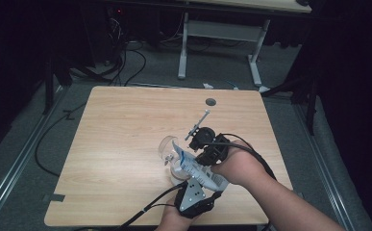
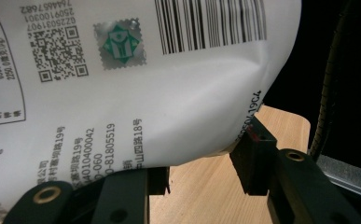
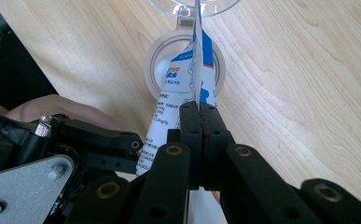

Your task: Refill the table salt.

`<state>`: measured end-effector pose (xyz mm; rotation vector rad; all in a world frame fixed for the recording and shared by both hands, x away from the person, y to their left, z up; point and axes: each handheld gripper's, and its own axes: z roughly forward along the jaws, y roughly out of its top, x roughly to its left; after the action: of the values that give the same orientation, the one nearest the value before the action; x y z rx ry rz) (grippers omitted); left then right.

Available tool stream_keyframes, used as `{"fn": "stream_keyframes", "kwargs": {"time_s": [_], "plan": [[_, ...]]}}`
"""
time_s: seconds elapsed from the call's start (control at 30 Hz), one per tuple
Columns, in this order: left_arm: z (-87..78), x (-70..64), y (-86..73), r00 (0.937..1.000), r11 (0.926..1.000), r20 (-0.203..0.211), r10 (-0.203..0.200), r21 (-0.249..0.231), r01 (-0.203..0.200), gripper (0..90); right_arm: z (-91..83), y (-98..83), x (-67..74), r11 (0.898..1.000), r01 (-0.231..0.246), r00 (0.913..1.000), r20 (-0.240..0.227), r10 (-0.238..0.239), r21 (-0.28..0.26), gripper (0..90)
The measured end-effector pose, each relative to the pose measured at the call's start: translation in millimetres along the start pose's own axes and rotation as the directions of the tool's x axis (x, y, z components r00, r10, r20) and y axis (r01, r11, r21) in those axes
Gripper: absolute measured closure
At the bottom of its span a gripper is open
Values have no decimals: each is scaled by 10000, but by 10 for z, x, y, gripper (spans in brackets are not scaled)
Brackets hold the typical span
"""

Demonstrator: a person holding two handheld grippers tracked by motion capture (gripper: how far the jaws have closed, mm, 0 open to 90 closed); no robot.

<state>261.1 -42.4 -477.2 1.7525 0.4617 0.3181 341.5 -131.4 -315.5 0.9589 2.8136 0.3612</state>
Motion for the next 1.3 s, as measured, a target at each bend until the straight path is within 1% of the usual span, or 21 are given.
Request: {"fn": "stream_keyframes", "kwargs": {"time_s": [0.47, 0.6, 0.7, 0.9, 1.3], "plan": [[-9, 11, 15, 10000, 10000, -41, 19, -6, -19, 613, -4, 21, 6, 9999, 126, 9999, 22, -125, -23, 900], [-14, 18, 20, 10000, 10000, -68, 3, -36, -3, 613, -13, 33, 12, 9999, 168, 9998, 91, -168, -29, 900], [-17, 20, 20, 10000, 10000, -77, 0, -42, -1, 614, -12, 36, 17, 9999, 116, 9999, 78, -115, -47, 900], [-19, 21, 22, 10000, 10000, -91, 3, -73, -4, 613, -9, 43, 20, 9997, 220, 9997, 96, -219, -68, 900], [-16, 16, 19, 10000, 10000, -80, -16, -83, 15, 613, 1, 42, 24, 9997, 256, 9996, 122, -255, -12, 900]]}}
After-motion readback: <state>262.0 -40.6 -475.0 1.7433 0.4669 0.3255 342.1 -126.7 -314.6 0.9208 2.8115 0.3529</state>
